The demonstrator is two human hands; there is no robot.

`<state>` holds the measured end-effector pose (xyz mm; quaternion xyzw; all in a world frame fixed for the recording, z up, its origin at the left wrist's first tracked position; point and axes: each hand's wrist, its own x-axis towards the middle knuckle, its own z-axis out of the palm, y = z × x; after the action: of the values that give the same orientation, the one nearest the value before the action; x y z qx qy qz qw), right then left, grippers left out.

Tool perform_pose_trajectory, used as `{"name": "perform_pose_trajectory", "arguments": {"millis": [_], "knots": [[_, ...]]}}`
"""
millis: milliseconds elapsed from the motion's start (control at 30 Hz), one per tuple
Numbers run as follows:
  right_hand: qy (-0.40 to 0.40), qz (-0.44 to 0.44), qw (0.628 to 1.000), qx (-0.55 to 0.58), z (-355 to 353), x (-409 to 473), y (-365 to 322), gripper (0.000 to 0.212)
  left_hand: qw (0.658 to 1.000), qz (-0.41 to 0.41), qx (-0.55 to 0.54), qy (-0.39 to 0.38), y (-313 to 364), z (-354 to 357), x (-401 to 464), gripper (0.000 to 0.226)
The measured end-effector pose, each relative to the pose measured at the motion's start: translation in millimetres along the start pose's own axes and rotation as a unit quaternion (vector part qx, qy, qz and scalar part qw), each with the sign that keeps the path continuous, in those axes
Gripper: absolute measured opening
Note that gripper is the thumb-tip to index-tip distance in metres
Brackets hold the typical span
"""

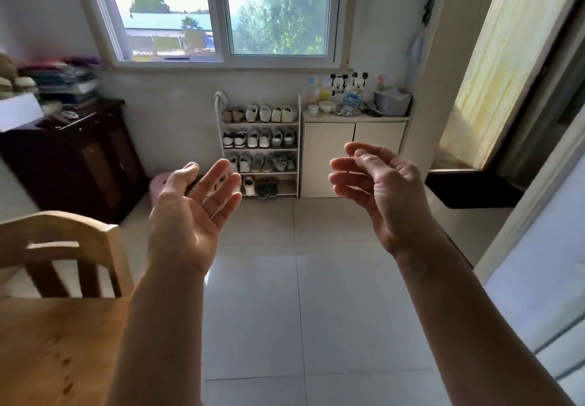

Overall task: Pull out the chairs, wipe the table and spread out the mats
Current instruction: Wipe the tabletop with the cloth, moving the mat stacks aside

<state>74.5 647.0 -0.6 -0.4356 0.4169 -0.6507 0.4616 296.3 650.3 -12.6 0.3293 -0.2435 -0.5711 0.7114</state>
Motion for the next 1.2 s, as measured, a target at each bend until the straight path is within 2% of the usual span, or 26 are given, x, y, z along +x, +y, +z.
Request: {"name": "perform_pose_trajectory", "arguments": {"millis": [167, 433, 733, 867, 1200], "knots": [[-0.023, -0.001, 1.0, 0.002, 53, 113, 18, 0.02, 1.0, 0.01, -0.005, 0.014, 20, 8, 112, 0.003], [-0.062, 0.031, 0.997, 0.042, 140, 244, 69, 0.019, 0.997, 0.042, -0.017, 0.062, 52, -19, 251, 0.012], [-0.165, 0.074, 0.98, 0.08, 262, 396, 147, 0.019, 0.981, 0.118, -0.025, 0.153, 82, -72, 393, 0.014], [-0.199, 0.094, 0.972, 0.084, 310, 472, 177, 0.019, 0.972, 0.142, -0.025, 0.186, 99, -81, 468, 0.006], [-0.313, 0.143, 0.935, 0.088, 465, 625, 254, 0.016, 0.94, 0.209, -0.037, 0.266, 149, -128, 628, 0.009]]}}
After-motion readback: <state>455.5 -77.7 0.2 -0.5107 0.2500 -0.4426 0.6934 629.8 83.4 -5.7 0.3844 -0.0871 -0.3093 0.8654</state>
